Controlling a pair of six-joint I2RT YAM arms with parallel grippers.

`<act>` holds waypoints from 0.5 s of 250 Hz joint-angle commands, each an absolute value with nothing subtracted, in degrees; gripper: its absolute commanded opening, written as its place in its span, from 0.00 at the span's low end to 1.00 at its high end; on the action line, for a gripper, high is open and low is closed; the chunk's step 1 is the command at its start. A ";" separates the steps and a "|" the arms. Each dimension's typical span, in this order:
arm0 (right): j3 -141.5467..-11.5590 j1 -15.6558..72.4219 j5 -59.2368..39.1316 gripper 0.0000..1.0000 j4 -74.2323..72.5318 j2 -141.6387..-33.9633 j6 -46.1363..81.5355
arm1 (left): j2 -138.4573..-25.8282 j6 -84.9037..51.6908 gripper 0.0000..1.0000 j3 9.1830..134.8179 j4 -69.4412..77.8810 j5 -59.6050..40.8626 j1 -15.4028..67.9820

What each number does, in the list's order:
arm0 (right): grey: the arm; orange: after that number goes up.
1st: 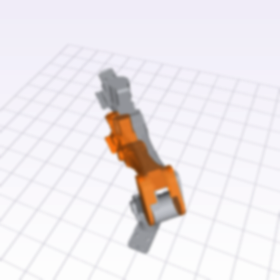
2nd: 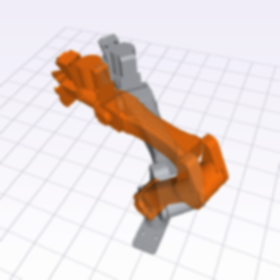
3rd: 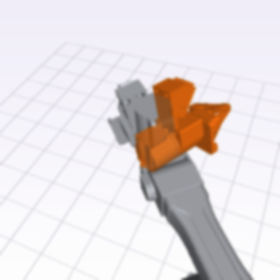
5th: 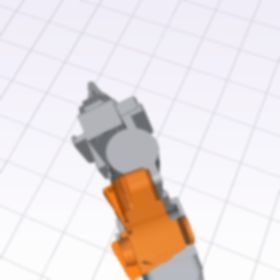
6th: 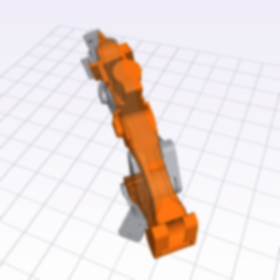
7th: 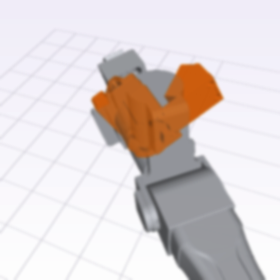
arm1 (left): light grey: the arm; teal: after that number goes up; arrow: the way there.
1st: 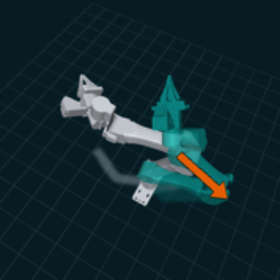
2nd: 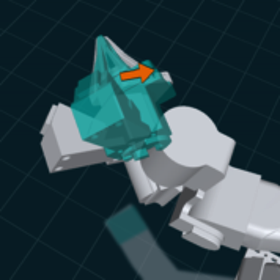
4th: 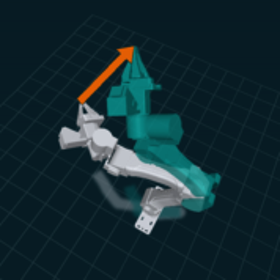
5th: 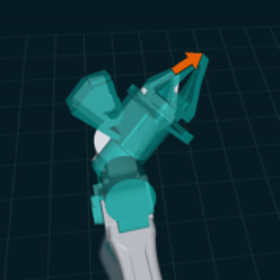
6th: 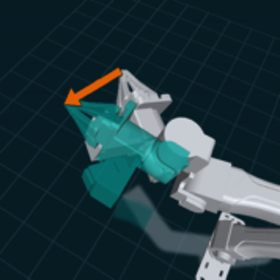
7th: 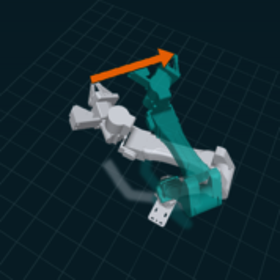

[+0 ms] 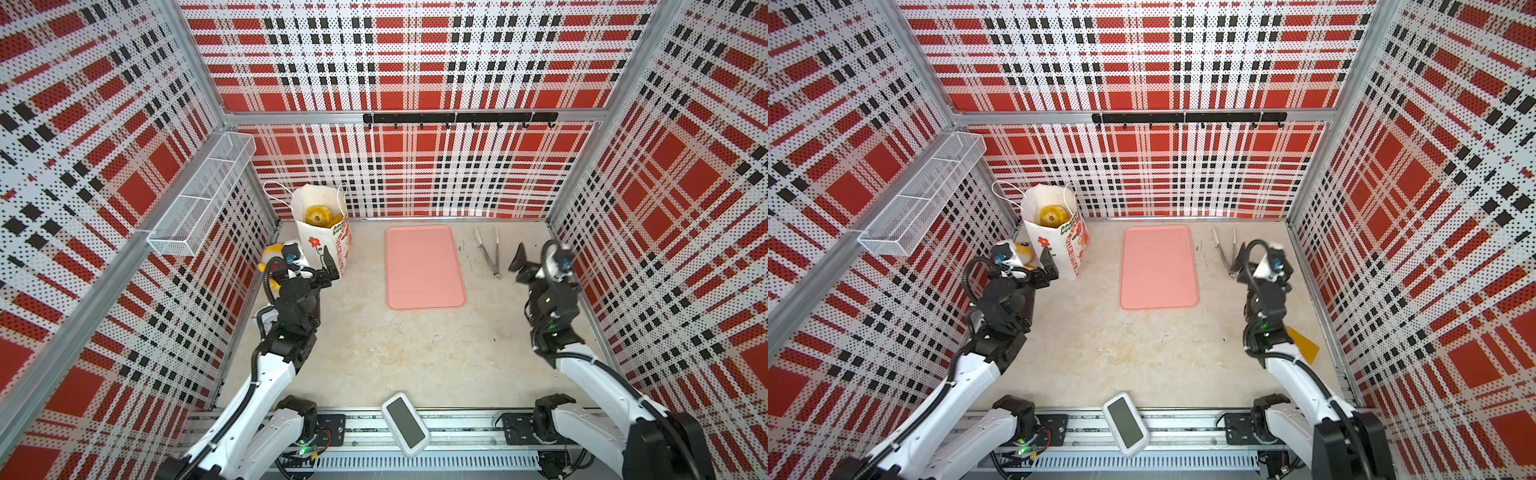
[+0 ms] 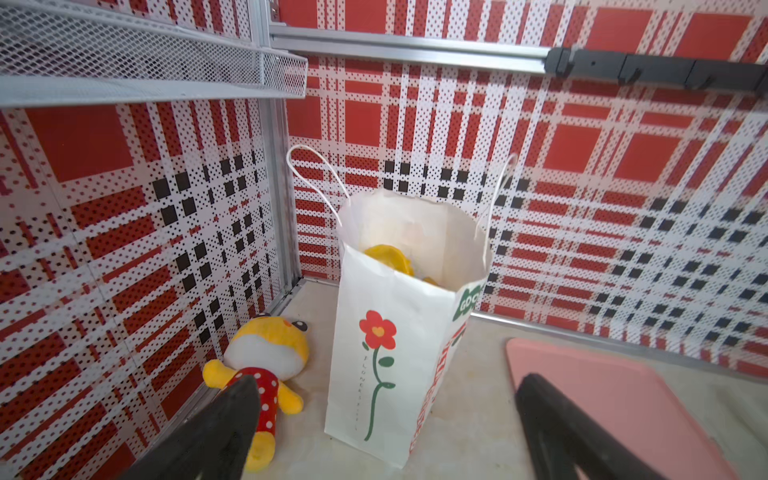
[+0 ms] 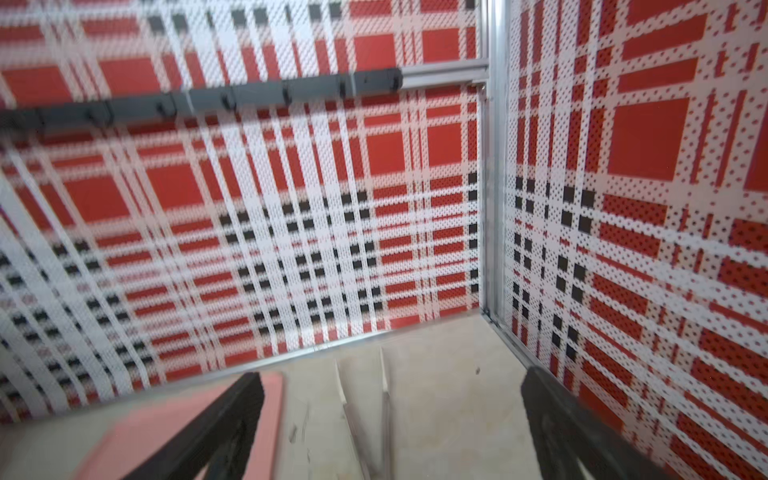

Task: Take the fake bread out of the paper bag
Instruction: 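Grasp the metal tongs with the right gripper while the left approaches the bag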

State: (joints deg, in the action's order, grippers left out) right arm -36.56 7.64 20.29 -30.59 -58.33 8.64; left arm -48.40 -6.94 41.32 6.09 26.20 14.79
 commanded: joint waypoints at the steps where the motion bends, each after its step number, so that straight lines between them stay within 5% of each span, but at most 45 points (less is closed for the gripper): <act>1: -45.12 4.51 8.23 1.00 -4.50 -63.63 16.92 | -50.24 -13.40 0.99 50.93 -15.65 22.21 12.65; 75: -71.42 1.64 -7.79 1.00 18.48 -88.89 14.04 | -56.18 -15.69 1.00 67.43 -35.23 14.75 12.38; 125: -80.86 -0.06 -5.30 1.00 23.17 -101.92 10.95 | -52.80 -13.78 0.99 66.23 -39.07 15.93 19.56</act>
